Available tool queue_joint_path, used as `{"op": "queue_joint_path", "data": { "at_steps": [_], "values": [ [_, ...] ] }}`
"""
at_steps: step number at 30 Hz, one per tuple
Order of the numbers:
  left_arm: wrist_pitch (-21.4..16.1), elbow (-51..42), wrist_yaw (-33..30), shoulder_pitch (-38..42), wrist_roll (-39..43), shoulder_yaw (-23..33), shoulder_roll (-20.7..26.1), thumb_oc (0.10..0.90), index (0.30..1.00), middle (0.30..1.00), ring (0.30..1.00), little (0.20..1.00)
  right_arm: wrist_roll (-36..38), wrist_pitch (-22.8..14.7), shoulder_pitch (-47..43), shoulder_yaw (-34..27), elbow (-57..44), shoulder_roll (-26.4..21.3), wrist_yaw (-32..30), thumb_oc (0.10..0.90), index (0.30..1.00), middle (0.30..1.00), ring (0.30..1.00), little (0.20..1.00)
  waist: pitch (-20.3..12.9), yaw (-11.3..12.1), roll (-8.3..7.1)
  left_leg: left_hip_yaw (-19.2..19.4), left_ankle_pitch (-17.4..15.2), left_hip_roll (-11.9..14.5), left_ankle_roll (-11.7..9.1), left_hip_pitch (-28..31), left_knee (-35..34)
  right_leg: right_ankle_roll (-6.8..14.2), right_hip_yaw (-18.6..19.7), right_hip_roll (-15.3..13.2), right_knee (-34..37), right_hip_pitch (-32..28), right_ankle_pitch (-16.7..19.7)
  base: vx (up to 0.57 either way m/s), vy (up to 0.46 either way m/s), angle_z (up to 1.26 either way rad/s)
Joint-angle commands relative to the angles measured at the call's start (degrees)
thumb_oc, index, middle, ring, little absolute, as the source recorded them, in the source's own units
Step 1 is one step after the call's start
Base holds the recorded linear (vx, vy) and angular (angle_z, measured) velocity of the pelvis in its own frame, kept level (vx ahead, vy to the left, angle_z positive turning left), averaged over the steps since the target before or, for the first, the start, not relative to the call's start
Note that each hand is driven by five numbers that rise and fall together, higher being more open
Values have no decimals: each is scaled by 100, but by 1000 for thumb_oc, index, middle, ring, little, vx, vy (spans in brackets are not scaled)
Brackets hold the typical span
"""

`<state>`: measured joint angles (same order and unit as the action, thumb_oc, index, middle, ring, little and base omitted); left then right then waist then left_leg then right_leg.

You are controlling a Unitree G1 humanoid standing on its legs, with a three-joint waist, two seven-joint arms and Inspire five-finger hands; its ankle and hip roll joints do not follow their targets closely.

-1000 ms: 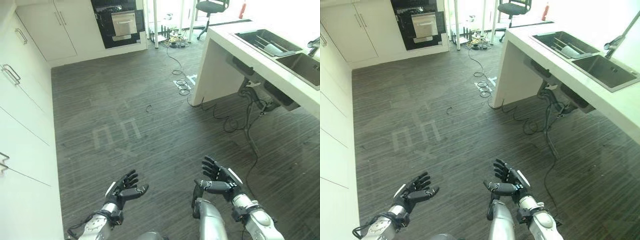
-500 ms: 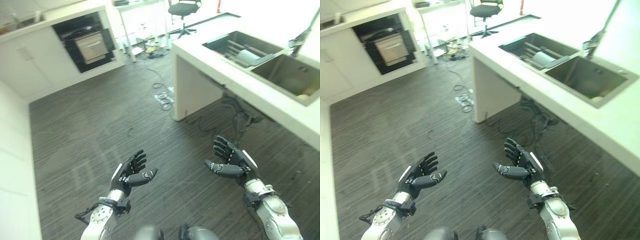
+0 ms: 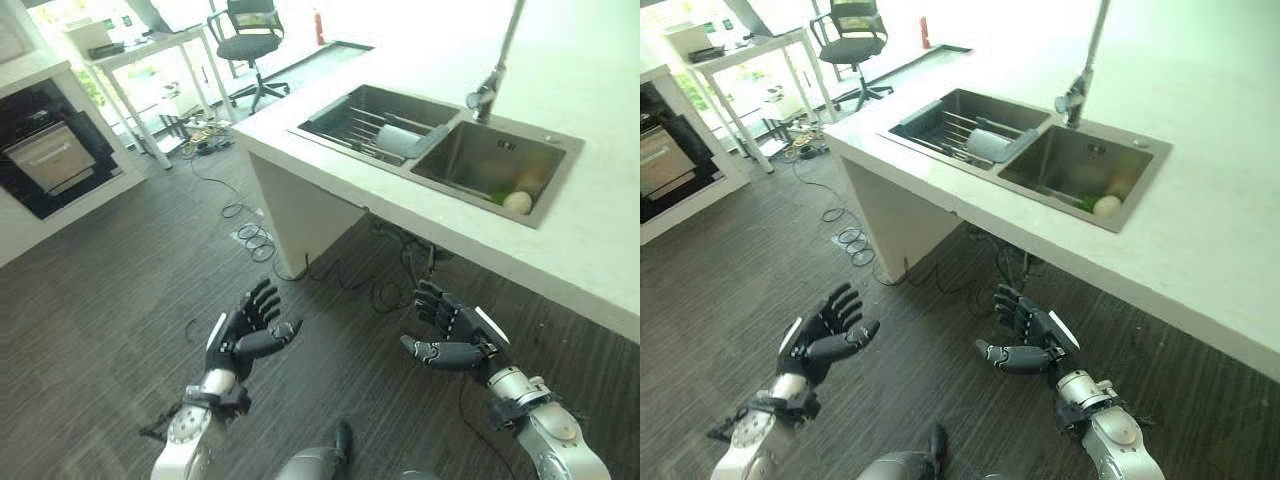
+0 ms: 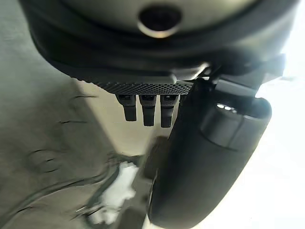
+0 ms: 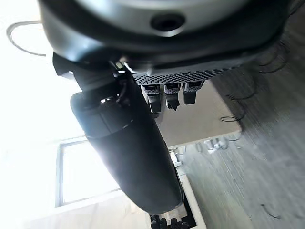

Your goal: Place the dishes in the dishwasher.

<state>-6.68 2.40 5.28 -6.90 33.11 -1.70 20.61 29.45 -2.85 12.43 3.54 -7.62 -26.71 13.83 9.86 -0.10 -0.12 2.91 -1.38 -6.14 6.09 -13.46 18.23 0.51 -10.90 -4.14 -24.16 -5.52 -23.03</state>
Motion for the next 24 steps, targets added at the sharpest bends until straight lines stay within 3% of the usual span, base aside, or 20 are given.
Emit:
{"op": "queue_joint_path", "data": {
  "at_steps": [1, 3, 5, 7, 9, 11, 12, 14, 17, 24],
  "values": [
    [-816, -679, 68, 141, -280, 352, 373, 800, 900, 900, 900, 900, 121, -605, -534, -349, -471, 233, 91, 800, 900, 900, 900, 900, -421, 158, -99, -431, -720, 534, -667, 273, -105, 729, 182, -408, 698, 506, 1600, 303, 280, 15],
    [-1047, -849, 146, 114, -408, 469, 428, 800, 900, 900, 900, 900, 126, -651, -545, -426, -517, 306, 152, 800, 900, 900, 900, 900, -423, 169, -99, -494, -775, 414, -548, 328, -105, 740, 165, -443, 698, 395, 1966, 222, 206, 16],
    [-1268, -1043, 169, 70, -530, 580, 449, 800, 900, 900, 900, 900, 82, -698, -579, -417, -606, 406, 170, 800, 900, 900, 900, 900, -407, 147, 12, -666, -827, 310, -413, 444, -105, 736, 156, -353, 555, 325, 2718, 242, 244, 14],
    [-1340, -1204, 188, 72, -487, 654, 463, 800, 900, 900, 900, 900, 85, -705, -600, -400, -700, 435, 173, 800, 900, 900, 900, 900, -338, 136, 102, -803, -885, 215, -316, 552, -105, 690, 181, -302, -466, 722, 2861, 162, 205, 15],
    [-1397, -1329, 72, 72, -555, 686, 427, 800, 900, 900, 900, 900, 62, -726, -715, -315, -687, 459, 169, 800, 900, 900, 900, 900, -274, 143, 140, -836, -914, 167, -293, 623, -105, 567, 91, -251, -888, 1156, 2729, 171, 104, 12],
    [-1415, -1435, -82, 91, -589, 704, 461, 800, 900, 900, 900, 900, 2, -770, -788, -264, -679, 409, 100, 800, 900, 900, 900, 900, -259, 161, 71, -832, -878, 110, -341, 607, -105, 519, -68, -116, -263, 1173, 2533, 209, -59, -10],
    [-1362, -1517, -103, 87, -526, 755, 494, 800, 900, 900, 900, 900, -137, -796, -766, -302, -756, 341, 57, 800, 900, 900, 900, 900, -263, 154, 26, -839, -879, 87, -370, 616, -105, 512, -141, 17, 517, 1059, 2429, 190, -142, -27],
    [-1393, -1557, -151, 87, -515, 789, 539, 800, 900, 900, 900, 900, -289, -937, -763, -330, -757, 203, 50, 800, 900, 900, 900, 900, -208, 146, -141, -679, -972, -6, -404, 729, -105, 587, -211, -115, 698, 1442, 2080, 215, -166, -39],
    [-1537, -1662, -238, 136, -620, 782, 530, 800, 900, 900, 900, 900, 40, -970, -885, -433, -793, 89, 197, 800, 900, 900, 900, 900, -121, 48, -171, -487, -1230, 26, -389, 1079, -105, 766, -255, -346, 698, 2161, 2392, 258, -170, -58],
    [-1564, -1670, -330, 334, -656, 541, 470, 800, 900, 900, 900, 900, -73, -841, -917, -372, -1090, -37, 161, 800, 900, 900, 900, 900, -397, -113, -230, -132, -1613, 76, -369, 1491, -105, 735, -185, -256, 698, 2066, 2184, 285, -210, 3]
  ]
}}
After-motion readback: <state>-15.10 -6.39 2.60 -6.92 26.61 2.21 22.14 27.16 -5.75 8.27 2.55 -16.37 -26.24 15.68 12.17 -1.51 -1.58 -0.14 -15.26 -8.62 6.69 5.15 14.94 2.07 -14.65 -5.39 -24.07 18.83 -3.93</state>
